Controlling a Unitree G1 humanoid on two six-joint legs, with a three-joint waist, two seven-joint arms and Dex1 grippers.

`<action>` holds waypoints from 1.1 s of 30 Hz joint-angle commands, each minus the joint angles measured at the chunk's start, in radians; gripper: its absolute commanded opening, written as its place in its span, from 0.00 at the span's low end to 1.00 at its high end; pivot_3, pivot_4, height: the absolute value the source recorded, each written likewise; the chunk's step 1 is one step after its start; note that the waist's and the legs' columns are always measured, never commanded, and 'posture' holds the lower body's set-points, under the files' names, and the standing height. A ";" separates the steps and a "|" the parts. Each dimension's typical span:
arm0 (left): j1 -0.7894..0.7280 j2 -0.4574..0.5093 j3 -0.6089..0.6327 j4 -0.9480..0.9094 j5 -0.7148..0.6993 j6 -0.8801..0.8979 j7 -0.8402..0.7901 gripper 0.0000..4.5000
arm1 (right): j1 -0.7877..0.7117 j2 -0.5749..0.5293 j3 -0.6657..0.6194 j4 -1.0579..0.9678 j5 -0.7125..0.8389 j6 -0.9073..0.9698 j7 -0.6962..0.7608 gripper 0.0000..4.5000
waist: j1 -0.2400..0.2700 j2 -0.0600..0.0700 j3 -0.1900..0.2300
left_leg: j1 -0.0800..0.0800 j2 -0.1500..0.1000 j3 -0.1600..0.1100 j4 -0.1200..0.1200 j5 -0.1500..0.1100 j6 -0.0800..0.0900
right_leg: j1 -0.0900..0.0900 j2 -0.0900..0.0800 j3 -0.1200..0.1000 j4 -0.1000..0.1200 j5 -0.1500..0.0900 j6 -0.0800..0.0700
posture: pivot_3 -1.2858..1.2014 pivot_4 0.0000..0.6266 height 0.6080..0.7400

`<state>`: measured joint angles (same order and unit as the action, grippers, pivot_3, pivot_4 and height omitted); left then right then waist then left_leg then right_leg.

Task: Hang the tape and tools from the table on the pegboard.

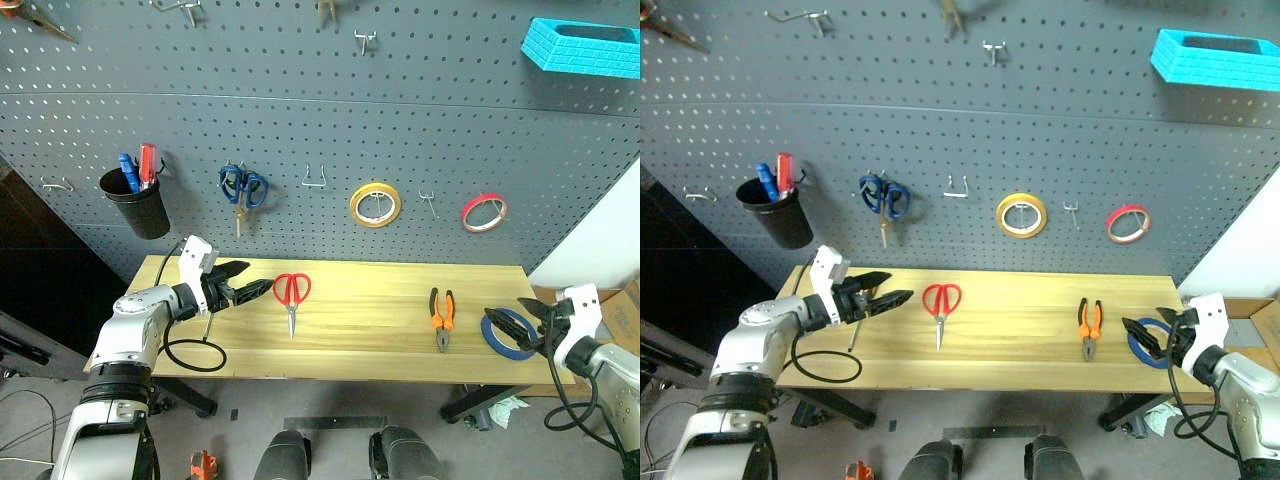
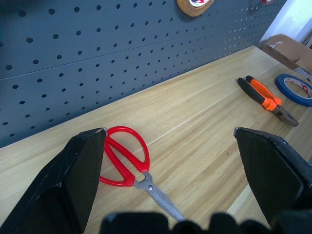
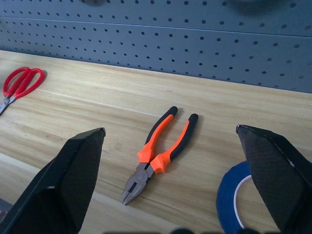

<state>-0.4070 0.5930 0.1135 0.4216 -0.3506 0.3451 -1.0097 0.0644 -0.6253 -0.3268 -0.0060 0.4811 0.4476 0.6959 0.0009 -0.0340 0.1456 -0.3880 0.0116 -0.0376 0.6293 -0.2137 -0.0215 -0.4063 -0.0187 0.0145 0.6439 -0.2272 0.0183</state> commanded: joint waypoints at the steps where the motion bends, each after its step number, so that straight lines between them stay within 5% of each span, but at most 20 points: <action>1: -0.032 -0.002 0.010 -0.027 -0.012 0.009 0.007 1.00 | 0.003 -0.004 -0.022 -0.033 0.002 -0.008 -0.002 0.99 | 0.000 0.000 0.000 | 0.000 0.000 0.000 0.000 0.000 0.000 | 0.000 0.000 0.000 0.000 0.000 0.000 | 0.53 0.18 1.00; 33: -0.003 -0.007 -0.015 -0.049 0.009 0.012 -0.006 1.00 | 0.032 -0.003 -0.014 -0.106 0.027 0.052 -0.039 0.99 | -0.003 0.006 0.012 | -0.001 0.001 0.000 0.000 0.000 0.000 | -0.001 0.000 0.000 -0.001 0.000 0.000 | 0.52 0.23 1.00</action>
<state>-0.4060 0.5843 0.0923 0.4003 -0.3488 0.3784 -1.0318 0.1174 -0.6251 -0.3316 -0.0579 0.4928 0.4810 0.6683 -0.0023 -0.0281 0.1576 -0.3890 0.0123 -0.0373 0.6292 -0.2137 -0.0216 -0.4074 -0.0191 0.0148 0.6432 -0.2274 0.0182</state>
